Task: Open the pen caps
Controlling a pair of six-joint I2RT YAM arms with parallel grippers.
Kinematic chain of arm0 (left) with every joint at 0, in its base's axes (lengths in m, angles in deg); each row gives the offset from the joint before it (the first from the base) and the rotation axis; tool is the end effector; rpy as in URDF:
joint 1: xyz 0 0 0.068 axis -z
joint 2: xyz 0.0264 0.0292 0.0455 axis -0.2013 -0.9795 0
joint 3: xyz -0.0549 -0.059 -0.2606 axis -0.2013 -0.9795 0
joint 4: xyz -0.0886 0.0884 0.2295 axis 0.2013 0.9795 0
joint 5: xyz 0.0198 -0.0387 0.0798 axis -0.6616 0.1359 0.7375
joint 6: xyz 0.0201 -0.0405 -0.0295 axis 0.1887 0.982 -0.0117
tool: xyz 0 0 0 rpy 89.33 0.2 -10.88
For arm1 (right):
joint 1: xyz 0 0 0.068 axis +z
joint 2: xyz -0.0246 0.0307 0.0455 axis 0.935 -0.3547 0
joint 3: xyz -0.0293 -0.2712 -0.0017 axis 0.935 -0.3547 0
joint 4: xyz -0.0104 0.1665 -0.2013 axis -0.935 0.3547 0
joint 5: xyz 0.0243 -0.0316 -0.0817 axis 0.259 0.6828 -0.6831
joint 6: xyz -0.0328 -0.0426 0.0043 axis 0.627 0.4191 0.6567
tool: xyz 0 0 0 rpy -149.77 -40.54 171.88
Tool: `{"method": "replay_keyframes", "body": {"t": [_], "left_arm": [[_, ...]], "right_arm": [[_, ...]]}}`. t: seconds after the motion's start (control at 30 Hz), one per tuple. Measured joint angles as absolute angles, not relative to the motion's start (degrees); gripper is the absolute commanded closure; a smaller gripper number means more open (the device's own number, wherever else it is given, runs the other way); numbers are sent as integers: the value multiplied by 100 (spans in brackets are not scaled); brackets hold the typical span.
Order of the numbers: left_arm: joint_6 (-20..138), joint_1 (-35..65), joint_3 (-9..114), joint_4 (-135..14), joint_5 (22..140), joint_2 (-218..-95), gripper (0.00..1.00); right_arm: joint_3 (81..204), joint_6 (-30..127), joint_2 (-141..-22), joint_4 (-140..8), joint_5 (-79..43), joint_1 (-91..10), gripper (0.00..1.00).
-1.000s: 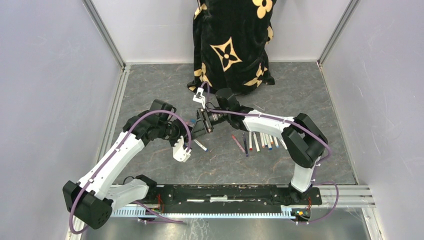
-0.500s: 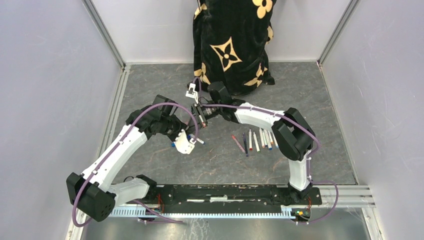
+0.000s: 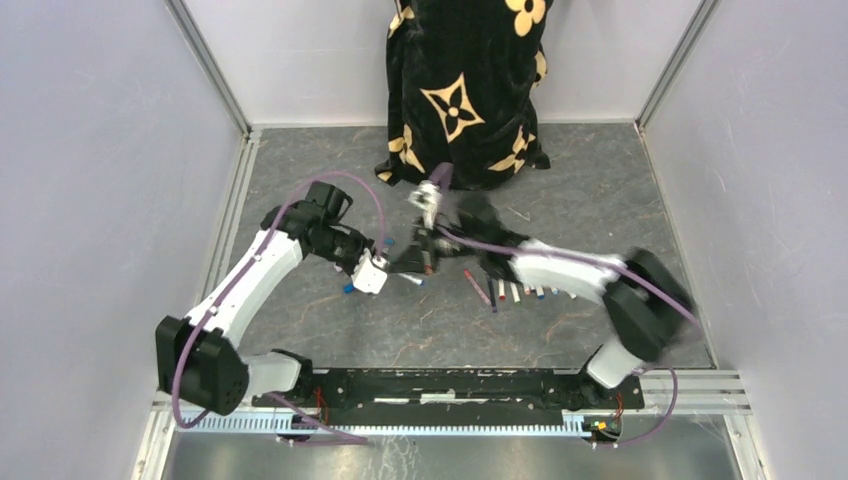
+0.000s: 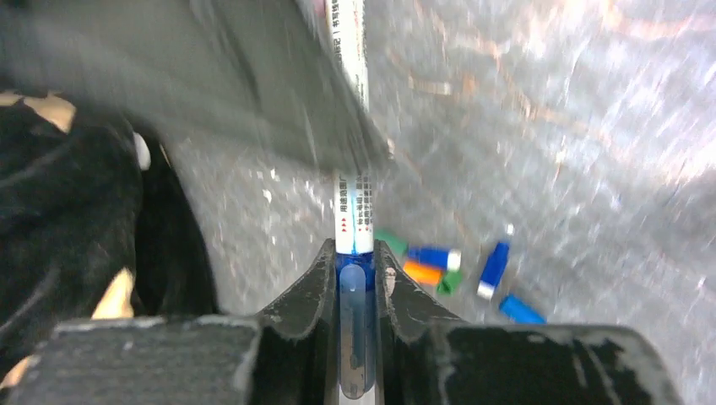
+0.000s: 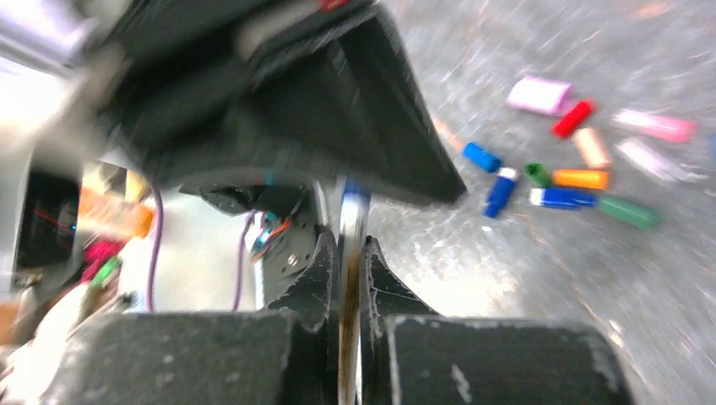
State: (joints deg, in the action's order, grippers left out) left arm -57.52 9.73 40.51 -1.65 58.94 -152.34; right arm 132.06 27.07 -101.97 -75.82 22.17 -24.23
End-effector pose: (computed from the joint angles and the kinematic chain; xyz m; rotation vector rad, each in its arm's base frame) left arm 0.2056 -0.0996 0.2785 2.2932 1.0150 -0.1730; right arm 0.2588 0.2962 0.2295 -0.9138 2.1010 1.5982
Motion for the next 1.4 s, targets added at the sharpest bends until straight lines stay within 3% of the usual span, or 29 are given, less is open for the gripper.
{"method": "replay_keyframes", "body": {"t": [0.07, 0.13, 0.2, 0.33, 0.37, 0.43, 0.5, 0.6, 0.9, 1.17, 1.4], "left_arm": [[-6169, 453, 4082, 98, 4487, -15387, 98], [-6259, 108, 4128, 325, 5013, -15335, 98], [-6197, -137, 4222, 109, 5811, -15267, 98], [-6077, 355, 4554, 233, 6333, -15280, 98], [-6040, 436, 4622, 277, 6360, -15276, 98], [-5937, 532, 4694, 356, 6358, -15245, 98], [-5841, 630, 4714, 500, 6340, -15226, 98], [-5668, 881, 4714, 692, 6299, -15193, 98], [-4982, 1725, 4714, 860, 6027, -15114, 98], [-4702, 1917, 4748, 1173, 6041, -15173, 98], [-4667, 1979, 4751, 1105, 6089, -15191, 98]], "right_arm": [[11429, 2320, -8803, -9167, 1139, -2338, 100], [10590, 2313, -7999, -9093, 1458, -2476, 100], [10500, 2460, -8099, -8231, 1707, -2589, 100], [10576, 2525, -8844, -7165, 1924, -2607, 100], [10614, 2534, -8888, -6981, 1970, -2611, 90], [10872, 2595, -8941, -6666, 2068, -2624, 50], [11285, 2707, -8969, -6430, 2099, -2653, 37], [12043, 2853, -8969, -6295, 2090, -2836, 27], [12915, 2639, -9255, -6763, 2376, -2902, 24], [13031, 2208, -9915, -7228, 2901, -2620, 32], [13029, 1682, -10075, -7901, 3152, -2430, 32]]}}
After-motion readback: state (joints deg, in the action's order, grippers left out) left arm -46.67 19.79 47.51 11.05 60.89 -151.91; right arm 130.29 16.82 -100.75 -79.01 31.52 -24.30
